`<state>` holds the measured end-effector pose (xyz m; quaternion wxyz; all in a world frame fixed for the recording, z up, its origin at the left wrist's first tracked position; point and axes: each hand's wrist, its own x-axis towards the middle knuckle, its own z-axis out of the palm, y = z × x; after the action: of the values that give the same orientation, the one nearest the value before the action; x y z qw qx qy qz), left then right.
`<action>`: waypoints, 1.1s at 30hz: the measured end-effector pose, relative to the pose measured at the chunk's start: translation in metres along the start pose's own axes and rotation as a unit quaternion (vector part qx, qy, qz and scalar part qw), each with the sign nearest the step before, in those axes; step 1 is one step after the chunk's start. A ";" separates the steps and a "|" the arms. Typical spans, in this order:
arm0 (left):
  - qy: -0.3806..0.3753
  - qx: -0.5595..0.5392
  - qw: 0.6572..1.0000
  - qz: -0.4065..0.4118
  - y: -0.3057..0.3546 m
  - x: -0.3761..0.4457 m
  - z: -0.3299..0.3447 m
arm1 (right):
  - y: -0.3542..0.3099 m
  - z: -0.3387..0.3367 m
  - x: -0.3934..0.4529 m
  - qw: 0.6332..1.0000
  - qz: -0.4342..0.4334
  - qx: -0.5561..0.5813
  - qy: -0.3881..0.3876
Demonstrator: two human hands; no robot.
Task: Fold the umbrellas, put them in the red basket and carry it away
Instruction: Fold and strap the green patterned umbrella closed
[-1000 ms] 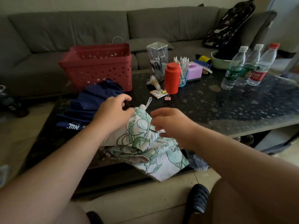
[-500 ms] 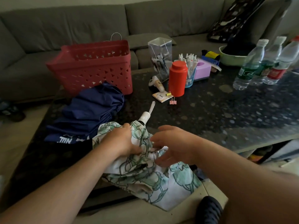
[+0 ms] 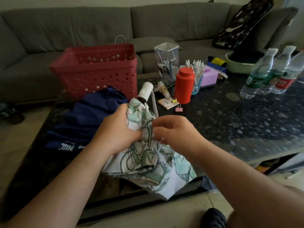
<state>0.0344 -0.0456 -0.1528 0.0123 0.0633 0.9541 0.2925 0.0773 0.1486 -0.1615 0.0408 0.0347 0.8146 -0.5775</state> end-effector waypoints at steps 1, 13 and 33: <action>0.042 -0.002 0.999 0.018 0.005 0.000 -0.008 | -0.008 0.001 0.002 1.000 -0.015 0.014 0.010; 0.253 -0.119 0.956 0.087 0.023 0.005 -0.039 | -0.071 0.010 0.018 0.984 -0.173 0.008 -0.037; 0.213 -0.204 0.924 0.246 0.031 -0.002 0.000 | -0.054 0.034 0.011 0.936 -0.271 0.215 0.066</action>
<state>0.0401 -0.0207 -0.1357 -0.2503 0.2281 0.8085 0.4813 0.0619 0.0990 -0.1232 -0.1800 -0.1414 0.6504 -0.7243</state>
